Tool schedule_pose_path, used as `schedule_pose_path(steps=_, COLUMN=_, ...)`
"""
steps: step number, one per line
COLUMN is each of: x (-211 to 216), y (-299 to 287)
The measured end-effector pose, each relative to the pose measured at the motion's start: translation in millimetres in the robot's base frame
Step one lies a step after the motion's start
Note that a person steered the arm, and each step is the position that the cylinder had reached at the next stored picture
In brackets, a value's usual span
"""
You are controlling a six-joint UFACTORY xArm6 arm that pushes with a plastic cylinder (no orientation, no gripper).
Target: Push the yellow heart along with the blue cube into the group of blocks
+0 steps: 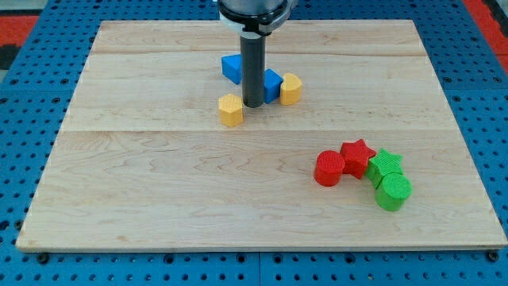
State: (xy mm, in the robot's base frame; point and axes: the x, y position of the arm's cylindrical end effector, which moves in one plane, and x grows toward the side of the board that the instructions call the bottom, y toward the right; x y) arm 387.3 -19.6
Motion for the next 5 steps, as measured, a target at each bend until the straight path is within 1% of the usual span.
schedule_pose_path(steps=1, x=-16.7, y=-34.0)
schedule_pose_path(steps=2, x=-27.6, y=22.7)
schedule_pose_path(steps=4, x=-67.1, y=35.4)
schedule_pose_path(steps=5, x=-56.9, y=74.7)
